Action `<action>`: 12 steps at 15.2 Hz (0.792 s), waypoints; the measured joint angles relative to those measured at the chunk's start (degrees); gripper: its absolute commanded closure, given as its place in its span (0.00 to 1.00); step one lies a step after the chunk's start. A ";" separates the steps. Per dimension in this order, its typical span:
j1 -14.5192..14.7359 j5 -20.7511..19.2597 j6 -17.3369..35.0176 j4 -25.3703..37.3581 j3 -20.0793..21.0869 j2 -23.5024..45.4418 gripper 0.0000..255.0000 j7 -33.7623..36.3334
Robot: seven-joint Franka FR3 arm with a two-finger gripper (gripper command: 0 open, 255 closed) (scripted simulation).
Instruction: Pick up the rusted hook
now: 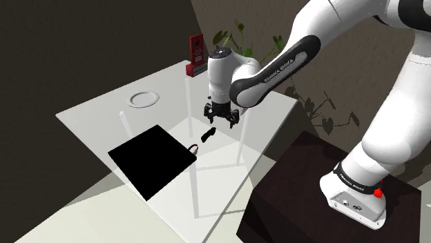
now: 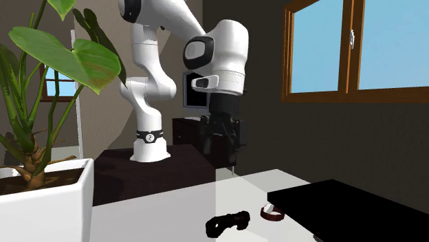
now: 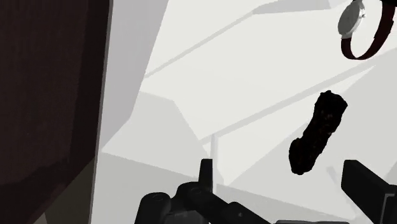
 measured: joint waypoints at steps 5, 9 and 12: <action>4.69 -7.77 0.33 9.49 -5.68 12.13 0.00 13.16; 7.93 -10.75 0.64 16.60 -9.78 19.97 0.00 20.32; 8.82 -11.93 1.76 17.51 -10.94 22.13 0.00 22.06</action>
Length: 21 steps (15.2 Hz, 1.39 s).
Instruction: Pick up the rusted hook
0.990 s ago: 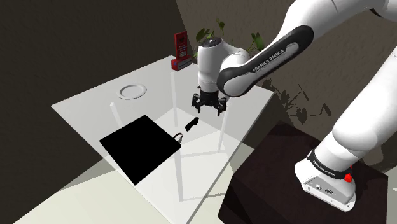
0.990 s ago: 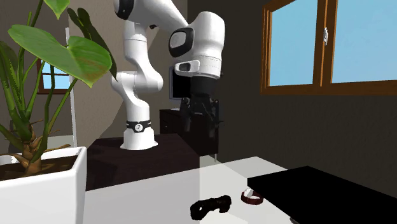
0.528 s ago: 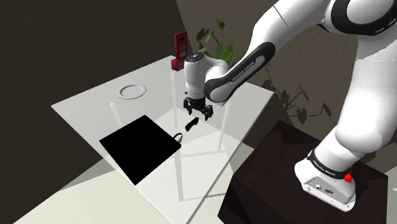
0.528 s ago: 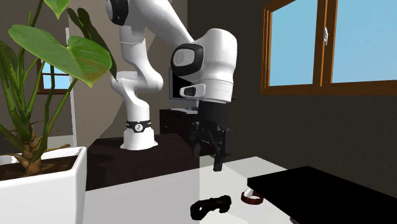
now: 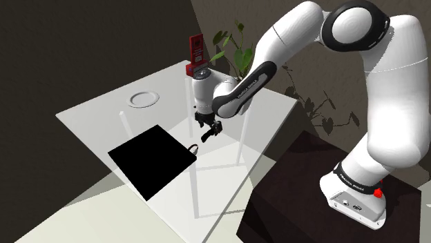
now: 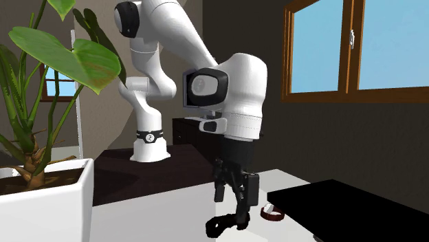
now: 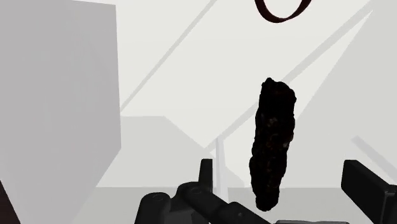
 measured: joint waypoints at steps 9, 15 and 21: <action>1.15 -2.15 2.42 1.02 -1.77 3.56 1.00 1.68; 1.16 -2.17 2.47 1.05 -1.77 3.59 1.00 1.68; 0.43 -0.70 0.64 0.72 -0.62 1.39 1.00 0.54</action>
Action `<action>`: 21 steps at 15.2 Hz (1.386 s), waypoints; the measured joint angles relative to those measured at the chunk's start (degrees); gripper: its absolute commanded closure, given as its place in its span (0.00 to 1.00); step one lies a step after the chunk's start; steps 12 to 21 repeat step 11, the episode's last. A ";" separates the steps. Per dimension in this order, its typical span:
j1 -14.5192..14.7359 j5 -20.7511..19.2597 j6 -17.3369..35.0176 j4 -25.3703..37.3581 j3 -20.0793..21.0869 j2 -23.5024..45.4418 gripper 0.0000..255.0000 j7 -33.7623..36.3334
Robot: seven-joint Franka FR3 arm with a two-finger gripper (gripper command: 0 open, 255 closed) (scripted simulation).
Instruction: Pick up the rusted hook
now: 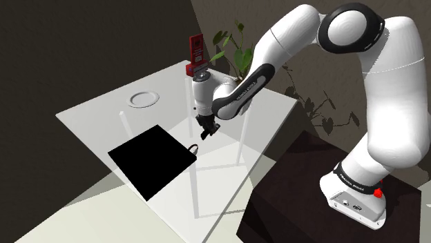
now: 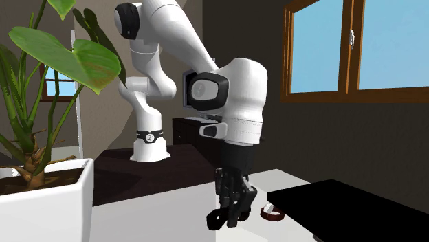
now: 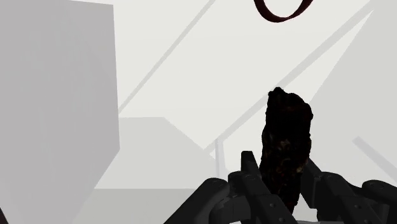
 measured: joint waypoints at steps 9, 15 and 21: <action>-1.84 3.53 -3.81 -1.34 2.63 -5.62 1.00 -2.62; -2.28 4.17 -4.49 -1.41 3.01 -6.52 1.00 -3.31; -2.28 4.17 -4.49 -1.41 3.01 -6.52 1.00 -3.31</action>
